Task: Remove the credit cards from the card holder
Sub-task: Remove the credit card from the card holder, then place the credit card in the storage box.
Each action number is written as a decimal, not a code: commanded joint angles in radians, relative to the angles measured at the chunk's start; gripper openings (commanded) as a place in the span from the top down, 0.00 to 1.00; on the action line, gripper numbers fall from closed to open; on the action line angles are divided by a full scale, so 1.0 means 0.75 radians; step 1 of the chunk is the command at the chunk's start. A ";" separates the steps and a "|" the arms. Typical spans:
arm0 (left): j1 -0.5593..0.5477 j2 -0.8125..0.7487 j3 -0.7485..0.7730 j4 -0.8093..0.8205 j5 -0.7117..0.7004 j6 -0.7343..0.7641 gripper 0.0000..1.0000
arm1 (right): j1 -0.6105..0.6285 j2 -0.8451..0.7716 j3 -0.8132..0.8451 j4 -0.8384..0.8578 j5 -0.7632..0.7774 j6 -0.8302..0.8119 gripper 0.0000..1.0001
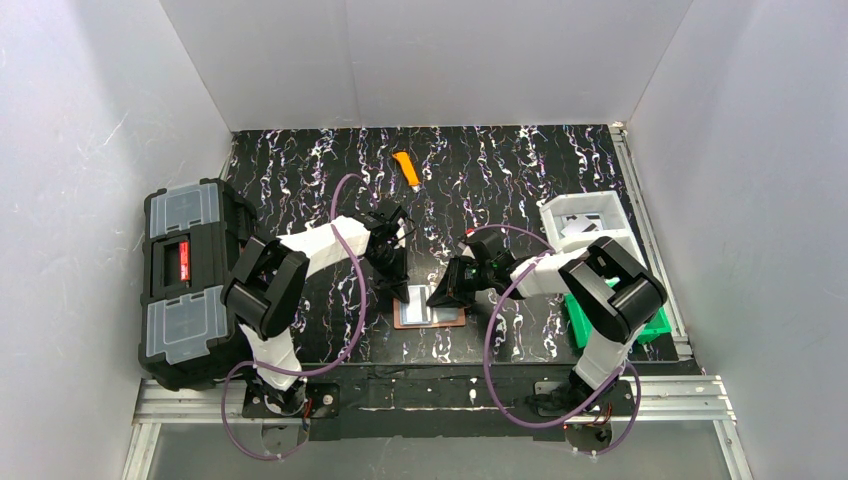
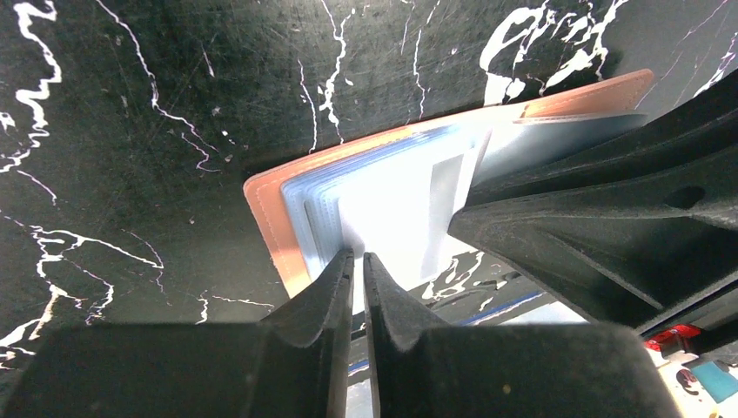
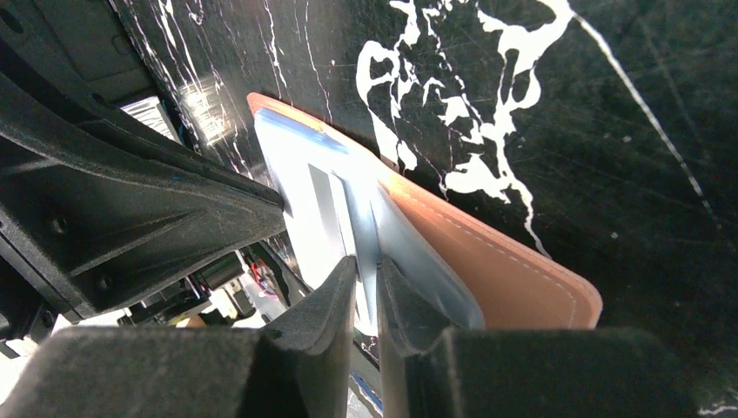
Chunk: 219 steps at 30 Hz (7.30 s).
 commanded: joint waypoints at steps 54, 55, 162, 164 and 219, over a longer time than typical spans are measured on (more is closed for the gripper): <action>0.035 0.109 -0.082 -0.023 -0.119 -0.053 1.00 | -0.100 0.126 -0.040 0.239 -0.209 0.035 0.74; 0.035 0.109 -0.083 -0.023 -0.122 -0.055 1.00 | -0.100 0.124 -0.040 0.239 -0.209 0.035 0.74; 0.196 0.117 0.492 -0.417 0.037 0.297 0.79 | -0.594 -0.826 0.590 -1.821 0.929 -0.117 0.99; 0.199 0.117 0.486 -0.431 0.033 0.287 0.79 | -0.637 -0.783 0.673 -1.890 0.925 -0.114 0.99; 0.364 0.098 0.554 -0.507 0.250 0.244 0.71 | -1.178 0.068 1.297 -1.545 0.644 -0.045 0.24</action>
